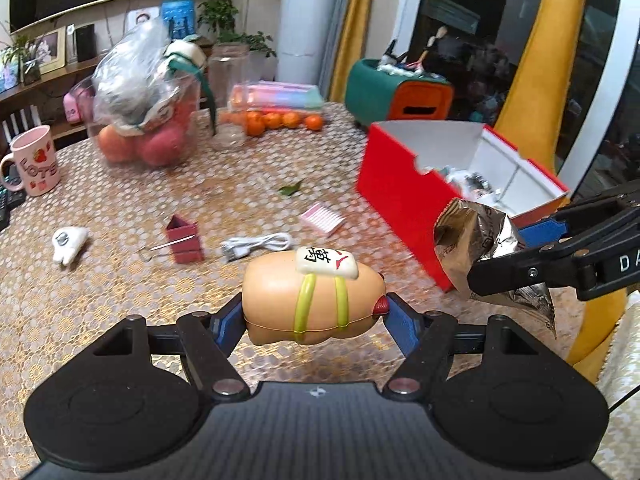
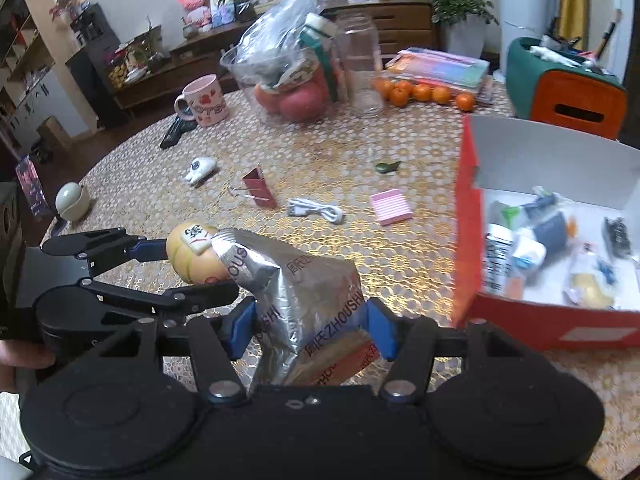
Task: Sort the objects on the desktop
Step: 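Carry the bread toy and foil bag over the red shoebox with both tools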
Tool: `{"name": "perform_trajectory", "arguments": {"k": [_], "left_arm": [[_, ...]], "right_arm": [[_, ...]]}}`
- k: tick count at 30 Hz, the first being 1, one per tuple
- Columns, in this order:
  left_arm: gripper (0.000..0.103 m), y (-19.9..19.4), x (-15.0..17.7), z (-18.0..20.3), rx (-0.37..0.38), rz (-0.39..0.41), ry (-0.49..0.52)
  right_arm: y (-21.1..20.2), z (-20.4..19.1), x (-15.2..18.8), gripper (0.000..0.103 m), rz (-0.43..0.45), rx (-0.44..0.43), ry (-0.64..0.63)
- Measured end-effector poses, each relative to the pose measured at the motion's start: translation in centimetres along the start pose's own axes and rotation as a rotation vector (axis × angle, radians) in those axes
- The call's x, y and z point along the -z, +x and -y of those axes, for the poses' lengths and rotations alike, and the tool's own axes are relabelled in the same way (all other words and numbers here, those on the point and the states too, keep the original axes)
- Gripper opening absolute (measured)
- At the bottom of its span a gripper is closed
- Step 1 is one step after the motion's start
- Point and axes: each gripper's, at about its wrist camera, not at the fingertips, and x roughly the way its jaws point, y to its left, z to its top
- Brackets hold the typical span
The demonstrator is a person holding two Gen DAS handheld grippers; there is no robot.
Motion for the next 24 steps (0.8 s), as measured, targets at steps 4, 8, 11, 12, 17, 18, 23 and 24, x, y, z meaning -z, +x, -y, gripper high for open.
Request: {"name": "perform_trajectory", "arguments": {"k": [4, 8, 11, 12, 17, 18, 23, 24], "left_arm": [[0.072, -0.4, -0.7, 1.4, 0.027, 0.003, 0.006], [0.072, -0.3, -1.3, 2.7, 0.041, -0.008, 0.017], [0.072, -0.2, -1.8, 3.5, 0.048, -0.011, 0.036], [0.072, -0.1, -2.0, 3.9, 0.05, -0.013, 0.044], [0.072, 0.4, -3.0, 5.8, 0.067, -0.016, 0.081], [0.072, 0.5, -3.2, 6.2, 0.07, -0.014, 0.09], [0.072, 1.3, -4.5, 8.5, 0.092, -0.014, 0.138], [0.072, 1.5, -4.8, 9.0, 0.097, -0.017, 0.146]], "right_arm": [[-1.8, 1.3, 0.4, 0.058, 0.025, 0.0, 0.025], [-3.4, 2.5, 0.7, 0.058, 0.052, 0.012, 0.034], [-4.8, 3.4, 0.7, 0.058, 0.08, 0.027, 0.04], [-5.3, 3.8, 0.7, 0.058, 0.09, 0.034, 0.044], [-7.4, 6.0, 0.5, 0.058, 0.133, 0.072, 0.067], [-7.7, 6.4, 0.4, 0.058, 0.14, 0.082, 0.073], [-8.6, 9.2, 0.0, 0.058, 0.169, 0.141, 0.103], [-8.6, 9.7, -0.1, 0.058, 0.172, 0.158, 0.105]]}}
